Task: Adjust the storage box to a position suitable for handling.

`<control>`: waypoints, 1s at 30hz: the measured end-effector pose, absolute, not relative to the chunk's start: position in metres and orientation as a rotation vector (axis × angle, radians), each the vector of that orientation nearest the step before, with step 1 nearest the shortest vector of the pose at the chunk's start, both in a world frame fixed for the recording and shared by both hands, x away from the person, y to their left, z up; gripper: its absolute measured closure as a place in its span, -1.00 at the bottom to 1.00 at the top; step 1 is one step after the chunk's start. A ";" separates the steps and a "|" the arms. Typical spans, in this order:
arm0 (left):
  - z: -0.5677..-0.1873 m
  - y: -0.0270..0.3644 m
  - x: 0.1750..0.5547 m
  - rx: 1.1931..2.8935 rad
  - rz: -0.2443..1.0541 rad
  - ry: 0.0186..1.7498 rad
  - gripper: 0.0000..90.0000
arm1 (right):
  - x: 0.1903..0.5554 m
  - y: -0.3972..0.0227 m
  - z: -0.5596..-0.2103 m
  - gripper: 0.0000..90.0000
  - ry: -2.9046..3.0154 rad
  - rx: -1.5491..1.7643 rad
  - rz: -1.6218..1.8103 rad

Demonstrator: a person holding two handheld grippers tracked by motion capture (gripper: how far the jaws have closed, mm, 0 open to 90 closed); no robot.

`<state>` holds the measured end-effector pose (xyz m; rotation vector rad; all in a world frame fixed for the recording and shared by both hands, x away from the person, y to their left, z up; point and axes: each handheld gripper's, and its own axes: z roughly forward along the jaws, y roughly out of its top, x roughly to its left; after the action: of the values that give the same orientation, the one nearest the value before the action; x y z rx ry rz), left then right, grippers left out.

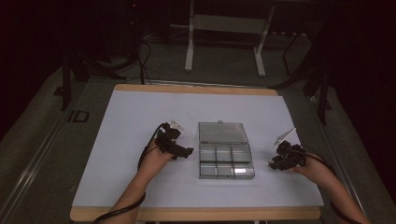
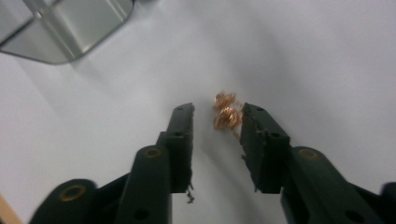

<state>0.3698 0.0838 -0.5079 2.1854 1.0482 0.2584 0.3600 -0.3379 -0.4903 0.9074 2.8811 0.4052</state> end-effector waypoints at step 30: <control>-0.511 0.088 0.371 2.178 0.243 1.055 -0.93 | 0.370 -0.325 -0.498 0.87 2.931 0.911 0.193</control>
<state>0.3707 0.0880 -0.5108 2.1777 1.0553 0.2426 0.3698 -0.3246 -0.4983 0.9112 2.9306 0.1929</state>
